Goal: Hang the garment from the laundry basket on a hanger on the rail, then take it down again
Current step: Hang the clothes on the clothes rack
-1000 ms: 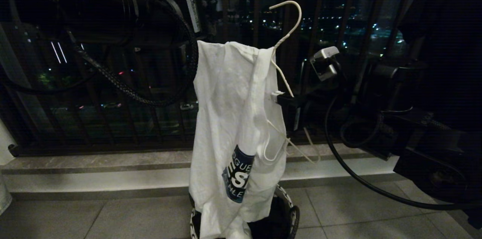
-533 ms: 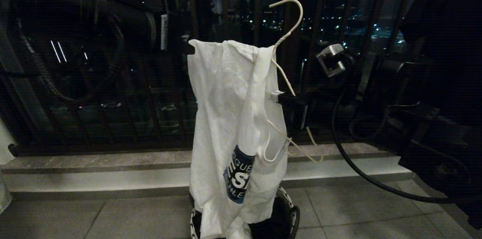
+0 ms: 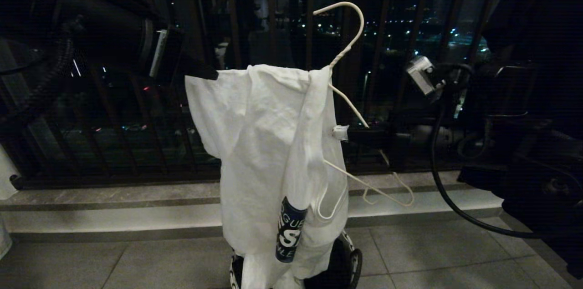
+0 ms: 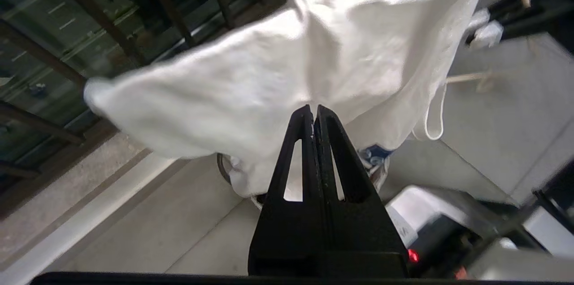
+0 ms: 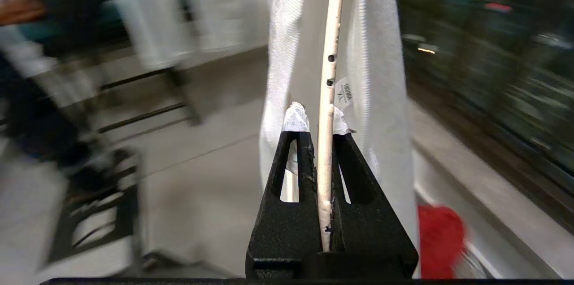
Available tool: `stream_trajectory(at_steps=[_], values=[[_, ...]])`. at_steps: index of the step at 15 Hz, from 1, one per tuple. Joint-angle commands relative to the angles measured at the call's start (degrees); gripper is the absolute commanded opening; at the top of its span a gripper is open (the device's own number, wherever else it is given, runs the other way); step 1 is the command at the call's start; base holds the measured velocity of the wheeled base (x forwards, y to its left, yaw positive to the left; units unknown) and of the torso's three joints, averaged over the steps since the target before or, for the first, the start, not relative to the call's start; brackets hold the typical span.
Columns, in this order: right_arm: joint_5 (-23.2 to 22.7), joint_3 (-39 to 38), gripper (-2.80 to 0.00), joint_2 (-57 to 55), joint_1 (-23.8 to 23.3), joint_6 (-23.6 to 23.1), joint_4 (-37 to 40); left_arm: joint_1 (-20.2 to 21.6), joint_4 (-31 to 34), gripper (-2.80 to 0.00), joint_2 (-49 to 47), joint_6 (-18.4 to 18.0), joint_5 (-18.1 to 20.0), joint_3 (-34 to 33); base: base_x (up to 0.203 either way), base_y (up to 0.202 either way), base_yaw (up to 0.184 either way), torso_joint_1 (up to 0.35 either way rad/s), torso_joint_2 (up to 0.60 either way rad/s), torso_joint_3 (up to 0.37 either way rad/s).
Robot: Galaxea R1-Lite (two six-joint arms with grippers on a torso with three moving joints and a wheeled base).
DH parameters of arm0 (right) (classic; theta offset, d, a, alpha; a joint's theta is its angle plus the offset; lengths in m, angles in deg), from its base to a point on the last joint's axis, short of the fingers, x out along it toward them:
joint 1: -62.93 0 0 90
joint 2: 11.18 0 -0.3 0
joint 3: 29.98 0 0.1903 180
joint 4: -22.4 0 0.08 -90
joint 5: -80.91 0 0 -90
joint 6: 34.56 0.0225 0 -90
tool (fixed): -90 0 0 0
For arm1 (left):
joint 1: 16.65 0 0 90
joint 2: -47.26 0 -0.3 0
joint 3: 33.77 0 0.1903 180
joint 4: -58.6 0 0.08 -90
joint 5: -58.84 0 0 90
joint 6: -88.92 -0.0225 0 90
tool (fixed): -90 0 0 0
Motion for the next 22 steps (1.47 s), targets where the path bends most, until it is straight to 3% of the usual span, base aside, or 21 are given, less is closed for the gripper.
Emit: stream_trajectory(at_steps=[1,5,9,18,22], values=[[-6.67,1.16,-2.8,-1.15,-0.47,-0.08,0.26,-0.52,2.85,-2.8,4.18,-0.14,0.12,0.13,0.0,0.0,0.0,0.0,0.0,0.0],[-15.81,2.56,-2.8,-3.91,-0.53,-0.09,0.31,-2.01,7.81,-2.8,4.1,-0.34,0.59,-0.11,0.0,0.0,0.0,0.0,0.0,0.0],[-23.08,2.67,-2.8,-5.08,-0.65,-0.09,0.37,-6.55,15.27,-2.8,5.76,-2.43,2.47,-0.2,0.0,0.0,0.0,0.0,0.0,0.0],[-37.85,2.4,-2.8,-6.87,-3.1,-0.02,0.2,-8.74,14.56,-2.8,6.82,-2.79,2.92,0.22,0.0,0.0,0.0,0.0,0.0,0.0],[-39.37,2.4,-2.8,-7.77,-3.11,0.0,0.2,-10.02,12.4,-2.8,6.56,-2.79,3.03,0.31,0.0,0.0,0.0,0.0,0.0,0.0]])
